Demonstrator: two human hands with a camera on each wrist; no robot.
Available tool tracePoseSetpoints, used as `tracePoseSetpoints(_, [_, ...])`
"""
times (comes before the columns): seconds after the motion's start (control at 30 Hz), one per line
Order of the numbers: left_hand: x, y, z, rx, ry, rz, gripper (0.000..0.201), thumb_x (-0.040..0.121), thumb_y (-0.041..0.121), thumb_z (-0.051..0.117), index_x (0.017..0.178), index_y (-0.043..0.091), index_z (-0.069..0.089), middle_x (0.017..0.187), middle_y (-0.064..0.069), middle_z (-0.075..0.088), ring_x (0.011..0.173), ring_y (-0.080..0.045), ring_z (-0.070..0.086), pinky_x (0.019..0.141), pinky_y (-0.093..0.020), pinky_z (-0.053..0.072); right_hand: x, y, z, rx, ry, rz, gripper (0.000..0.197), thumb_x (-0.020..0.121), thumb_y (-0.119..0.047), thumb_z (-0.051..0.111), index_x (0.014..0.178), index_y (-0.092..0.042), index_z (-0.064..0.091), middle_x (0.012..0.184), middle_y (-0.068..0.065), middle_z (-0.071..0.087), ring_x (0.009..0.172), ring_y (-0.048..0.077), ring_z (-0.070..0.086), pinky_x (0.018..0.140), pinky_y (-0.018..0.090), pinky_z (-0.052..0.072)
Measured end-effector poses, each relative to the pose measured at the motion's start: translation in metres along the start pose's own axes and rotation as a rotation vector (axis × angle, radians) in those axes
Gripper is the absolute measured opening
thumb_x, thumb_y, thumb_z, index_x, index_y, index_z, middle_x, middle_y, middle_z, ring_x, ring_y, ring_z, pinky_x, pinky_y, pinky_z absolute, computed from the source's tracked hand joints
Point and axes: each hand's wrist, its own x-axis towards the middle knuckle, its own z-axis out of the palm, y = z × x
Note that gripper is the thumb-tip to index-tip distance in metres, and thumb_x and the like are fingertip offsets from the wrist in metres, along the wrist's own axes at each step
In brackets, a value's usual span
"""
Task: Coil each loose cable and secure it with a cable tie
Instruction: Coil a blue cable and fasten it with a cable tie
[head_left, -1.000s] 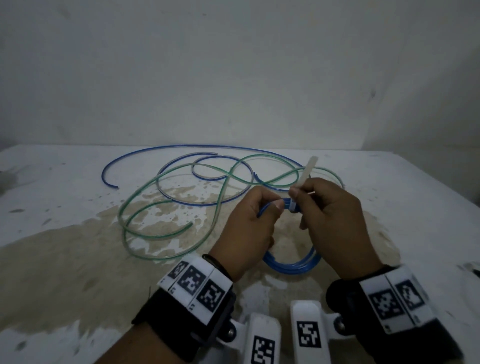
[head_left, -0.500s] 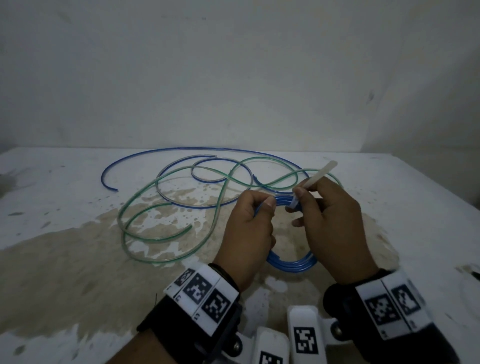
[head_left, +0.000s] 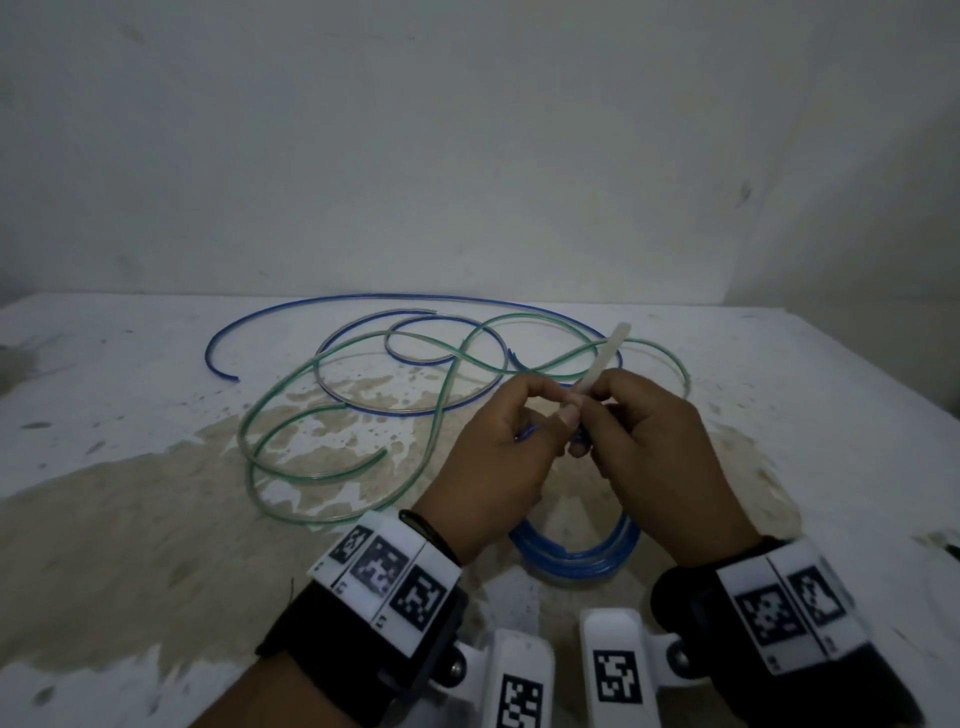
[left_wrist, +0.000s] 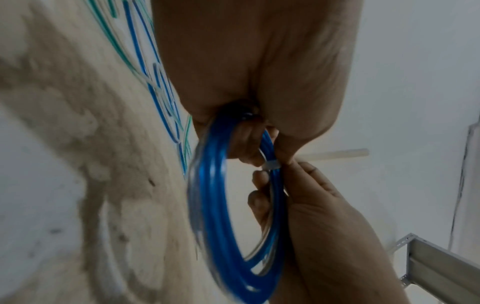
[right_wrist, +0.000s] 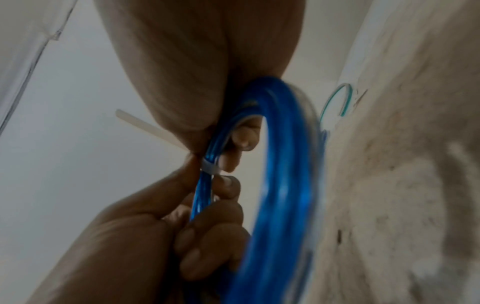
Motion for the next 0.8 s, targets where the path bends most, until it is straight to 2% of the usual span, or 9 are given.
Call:
tracePoseSetpoints(0.1, [0.001, -0.003, 0.003, -0.093, 0.014, -0.009, 0.007, 0.096, 0.024, 0.052, 0.1, 0.02, 0.056, 0.065, 0.0, 0.046, 0.042, -0.009, 0.031, 0.041, -0.023, 0.03, 0.001, 0.004, 0.0, -0.089, 0.104, -0.078, 0.011, 0.086, -0.022, 0.059, 0.076, -0.023, 0.061, 0.076, -0.013, 0.057, 0.072, 0.004, 0.057, 0.06, 0.012, 0.045])
tracePoseSetpoints(0.17, [-0.001, -0.004, 0.003, -0.124, 0.025, -0.018, 0.007, 0.096, 0.021, 0.052, 0.098, 0.019, 0.059, 0.064, 0.002, 0.05, 0.042, -0.009, 0.031, 0.042, -0.023, 0.03, 0.001, 0.006, 0.0, -0.078, 0.122, -0.089, 0.008, 0.086, -0.02, 0.06, 0.08, -0.025, 0.062, 0.078, -0.016, 0.058, 0.078, 0.001, 0.057, 0.066, 0.01, 0.044])
tracePoseSetpoints(0.27, [0.0, -0.006, 0.001, -0.06, 0.053, 0.008, 0.007, 0.095, 0.022, 0.055, 0.095, 0.022, 0.061, 0.086, -0.015, 0.057, 0.041, -0.011, 0.033, 0.04, -0.022, 0.031, 0.0, 0.004, 0.001, -0.141, 0.129, -0.2, 0.014, 0.085, -0.01, 0.059, 0.081, -0.024, 0.062, 0.077, -0.02, 0.055, 0.075, -0.001, 0.054, 0.07, 0.008, 0.04])
tracePoseSetpoints(0.4, [0.003, -0.007, -0.001, 0.092, 0.067, 0.065, 0.007, 0.095, 0.028, 0.054, 0.094, 0.025, 0.06, 0.092, -0.012, 0.059, 0.039, -0.007, 0.037, 0.043, -0.023, 0.034, -0.001, 0.003, 0.001, -0.244, 0.176, -0.284, 0.011, 0.084, -0.004, 0.058, 0.08, -0.009, 0.067, 0.075, -0.002, 0.06, 0.073, 0.007, 0.053, 0.069, 0.013, 0.039])
tracePoseSetpoints(0.47, [0.002, -0.007, -0.001, 0.106, 0.087, 0.033, 0.01, 0.095, 0.03, 0.054, 0.094, 0.023, 0.06, 0.09, -0.016, 0.061, 0.038, -0.006, 0.036, 0.044, -0.024, 0.034, -0.001, 0.002, 0.002, -0.223, 0.111, -0.215, 0.016, 0.087, -0.007, 0.058, 0.074, -0.016, 0.062, 0.07, -0.007, 0.055, 0.07, 0.003, 0.05, 0.066, 0.008, 0.036])
tracePoseSetpoints(0.53, [0.002, -0.006, -0.002, 0.025, 0.118, -0.02, 0.01, 0.095, 0.028, 0.055, 0.093, 0.019, 0.06, 0.079, -0.015, 0.058, 0.037, -0.007, 0.035, 0.043, -0.025, 0.034, 0.0, 0.001, 0.002, -0.169, 0.009, -0.029, 0.024, 0.093, -0.013, 0.057, 0.071, -0.023, 0.057, 0.07, -0.01, 0.056, 0.071, -0.001, 0.055, 0.065, 0.007, 0.038])
tracePoseSetpoints(0.63, [0.004, 0.001, -0.009, -0.154, 0.166, -0.067, 0.006, 0.096, 0.02, 0.055, 0.092, 0.018, 0.058, 0.057, 0.002, 0.042, 0.038, -0.007, 0.033, 0.041, -0.023, 0.032, 0.0, -0.005, 0.002, -0.032, -0.111, 0.215, 0.016, 0.097, -0.022, 0.049, 0.094, -0.024, 0.064, 0.084, -0.006, 0.067, 0.069, 0.004, 0.064, 0.06, 0.02, 0.051])
tracePoseSetpoints(0.73, [0.0, 0.014, -0.024, -0.327, 0.172, -0.116, 0.009, 0.097, 0.016, 0.051, 0.099, 0.01, 0.056, 0.072, -0.003, 0.049, 0.045, -0.009, 0.041, 0.045, -0.022, 0.041, 0.006, -0.019, 0.004, 0.097, -0.083, 0.264, 0.021, 0.098, -0.016, 0.045, 0.096, -0.017, 0.066, 0.074, 0.005, 0.065, 0.052, 0.019, 0.06, 0.048, 0.027, 0.049])
tracePoseSetpoints(0.8, [-0.008, 0.018, -0.036, -0.34, 0.17, -0.163, 0.017, 0.098, 0.02, 0.051, 0.105, 0.007, 0.058, 0.085, -0.007, 0.055, 0.057, -0.013, 0.055, 0.056, -0.024, 0.052, 0.011, -0.028, 0.008, 0.161, -0.034, 0.278, 0.023, 0.098, -0.015, 0.046, 0.089, -0.014, 0.067, 0.064, 0.01, 0.062, 0.046, 0.019, 0.054, 0.046, 0.029, 0.045])
